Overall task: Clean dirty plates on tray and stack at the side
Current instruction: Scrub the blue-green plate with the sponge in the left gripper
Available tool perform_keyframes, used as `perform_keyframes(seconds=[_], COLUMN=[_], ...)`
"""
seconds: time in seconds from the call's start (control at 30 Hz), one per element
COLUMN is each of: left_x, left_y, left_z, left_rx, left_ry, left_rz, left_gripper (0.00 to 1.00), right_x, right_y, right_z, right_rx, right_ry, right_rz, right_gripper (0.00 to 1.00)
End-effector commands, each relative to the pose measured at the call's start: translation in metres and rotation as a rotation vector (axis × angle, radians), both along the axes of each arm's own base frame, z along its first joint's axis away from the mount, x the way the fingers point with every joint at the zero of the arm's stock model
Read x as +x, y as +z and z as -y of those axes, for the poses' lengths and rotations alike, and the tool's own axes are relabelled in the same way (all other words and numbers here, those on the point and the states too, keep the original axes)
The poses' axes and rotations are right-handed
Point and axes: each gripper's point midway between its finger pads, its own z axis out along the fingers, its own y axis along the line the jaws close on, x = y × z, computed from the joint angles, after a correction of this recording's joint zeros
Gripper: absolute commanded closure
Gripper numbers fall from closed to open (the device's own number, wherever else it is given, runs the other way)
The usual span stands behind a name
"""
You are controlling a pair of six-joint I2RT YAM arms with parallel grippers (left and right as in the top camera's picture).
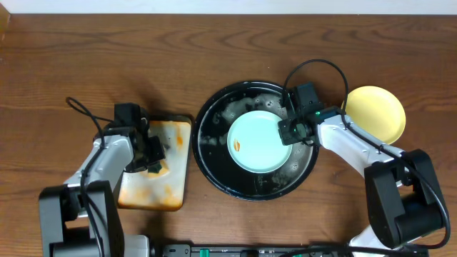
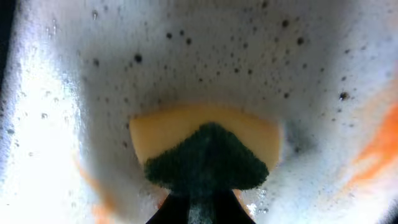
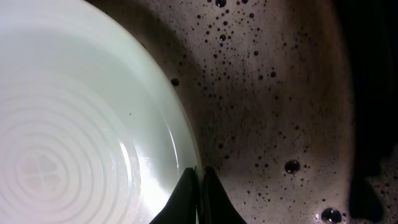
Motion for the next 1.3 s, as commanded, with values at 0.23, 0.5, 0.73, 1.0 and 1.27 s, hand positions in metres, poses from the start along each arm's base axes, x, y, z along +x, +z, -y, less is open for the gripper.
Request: perform_keyframes(seconds=[0.23, 0.5, 0.73, 1.0, 1.27], left_x=[-0.003, 0.004, 0.016, 0.035, 0.030], left_y=[-0.067, -0.047, 0.002, 0.060, 0.066], left_z=[0.006, 0.006, 0.005, 0.004, 0.006], left_rx=[-0.005, -0.009, -0.006, 0.008, 0.011], left_ry=[0.021, 0.021, 0.019, -0.005, -0.026], left_rz=[-0.099, -0.105, -0.056, 0.100, 0.105], left_gripper=[0.92, 0.92, 0.92, 0.92, 0.92], right_x=[0.007, 0.007, 0.007, 0.007, 0.007], right_y=[0.010, 0.010, 0.010, 0.010, 0.010], right_z=[0.007, 0.007, 0.007, 0.007, 0.007], right_rx=[-0.034, -0.034, -0.034, -0.034, -0.033], right_ry=[-0.004, -0.004, -0.004, -0.004, -0.004], right_rz=[0.043, 0.042, 0.042, 0.041, 0.042], right_gripper=[0.99, 0.99, 0.99, 0.99, 0.99])
